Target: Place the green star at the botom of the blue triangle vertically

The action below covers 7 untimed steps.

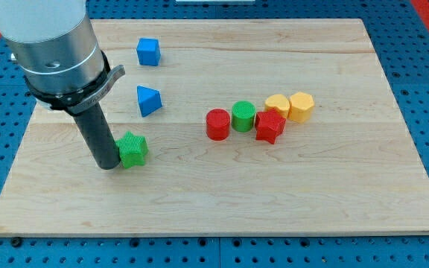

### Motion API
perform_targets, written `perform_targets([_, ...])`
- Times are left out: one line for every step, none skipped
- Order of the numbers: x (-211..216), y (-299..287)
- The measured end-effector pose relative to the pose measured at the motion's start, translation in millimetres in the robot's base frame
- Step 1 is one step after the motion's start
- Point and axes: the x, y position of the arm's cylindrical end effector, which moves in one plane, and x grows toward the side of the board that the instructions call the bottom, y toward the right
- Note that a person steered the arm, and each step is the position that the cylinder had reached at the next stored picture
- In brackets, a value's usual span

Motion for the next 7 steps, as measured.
perform_targets([0,3])
perform_targets([9,29])
perform_targets([56,29])
perform_targets([79,72])
perform_targets([63,124])
perform_targets([24,93])
perform_targets([-9,81])
